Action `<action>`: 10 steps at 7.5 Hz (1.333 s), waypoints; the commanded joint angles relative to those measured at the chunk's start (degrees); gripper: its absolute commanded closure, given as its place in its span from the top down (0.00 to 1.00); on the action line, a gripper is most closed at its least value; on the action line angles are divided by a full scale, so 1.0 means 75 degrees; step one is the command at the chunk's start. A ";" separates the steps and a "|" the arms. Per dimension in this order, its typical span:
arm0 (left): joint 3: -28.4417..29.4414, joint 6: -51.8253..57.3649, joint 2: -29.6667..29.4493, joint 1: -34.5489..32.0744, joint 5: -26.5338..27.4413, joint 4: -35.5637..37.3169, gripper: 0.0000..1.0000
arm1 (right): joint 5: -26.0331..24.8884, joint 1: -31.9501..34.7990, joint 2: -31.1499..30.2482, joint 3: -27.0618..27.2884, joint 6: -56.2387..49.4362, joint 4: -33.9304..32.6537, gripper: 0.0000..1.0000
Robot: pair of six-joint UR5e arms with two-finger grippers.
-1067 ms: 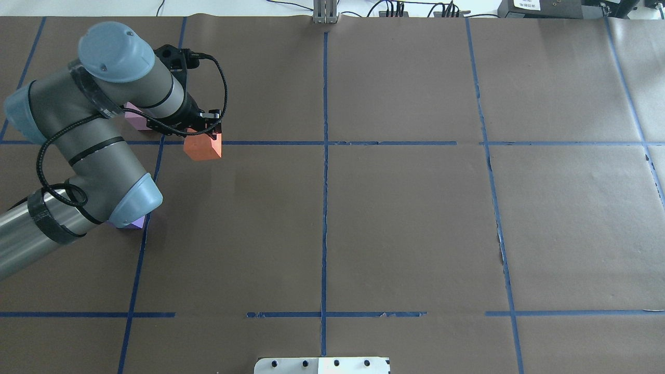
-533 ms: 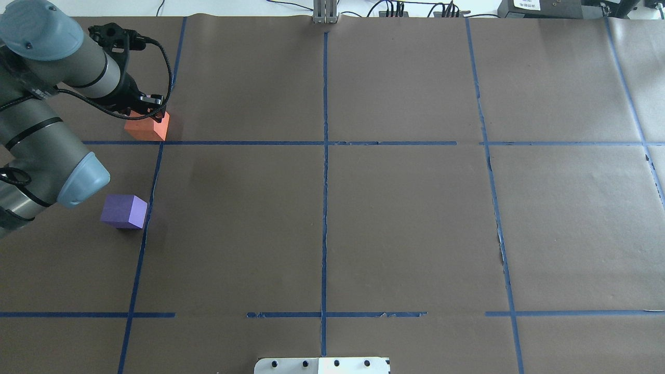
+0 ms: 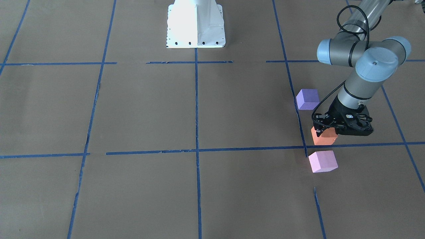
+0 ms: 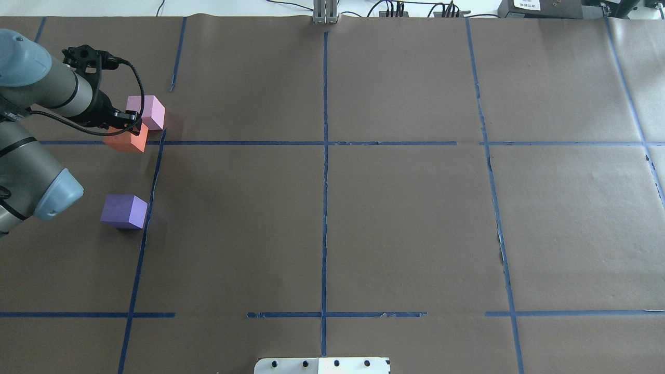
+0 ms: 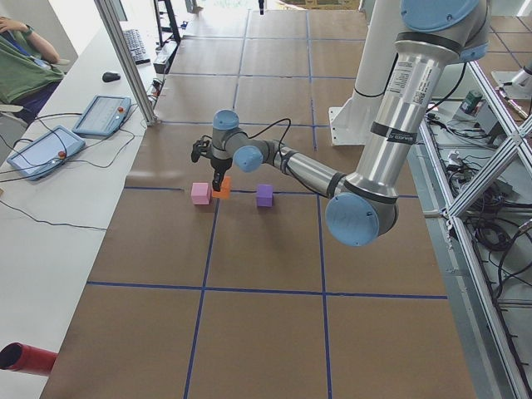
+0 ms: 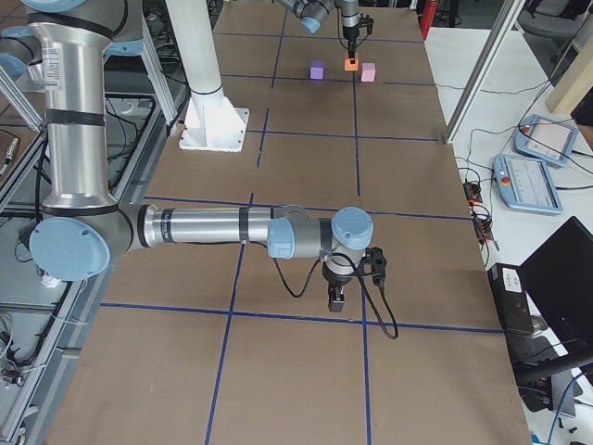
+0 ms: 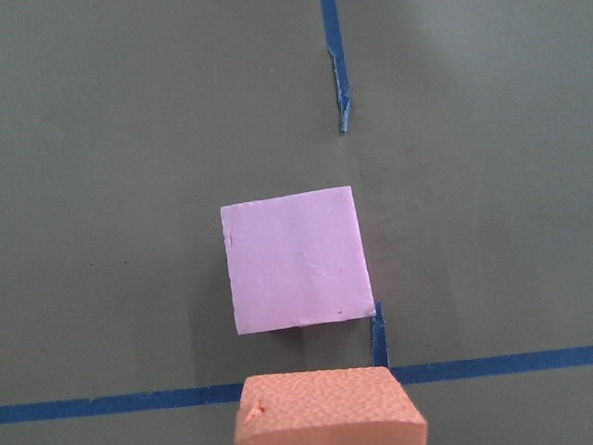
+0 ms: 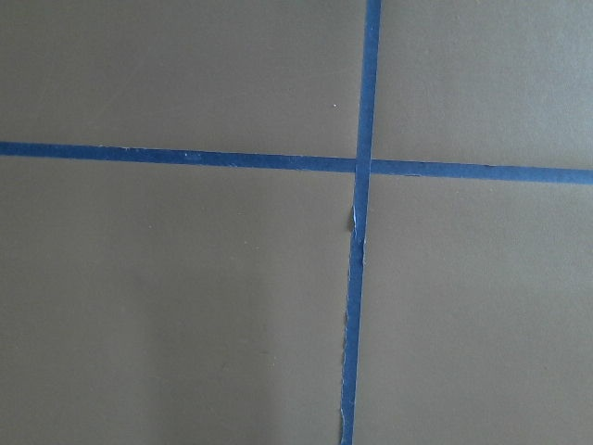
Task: Arrange blocks in a line
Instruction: 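Carry the orange cube with the left gripper toward the pink cube, then lower the orange cube between the pink and purple cubes, open left gripper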
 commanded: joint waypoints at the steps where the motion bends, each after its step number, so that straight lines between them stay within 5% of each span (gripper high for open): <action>1: 0.0027 -0.0047 0.0025 0.0032 -0.0328 -0.0036 0.00 | 0.0000 0.0000 0.0000 0.0000 0.0000 -0.0011 1.00; 10: 0.0403 -0.0082 0.0002 0.0102 -0.0890 0.0104 0.02 | 0.0000 0.0000 0.0000 0.0000 0.0000 0.0001 1.00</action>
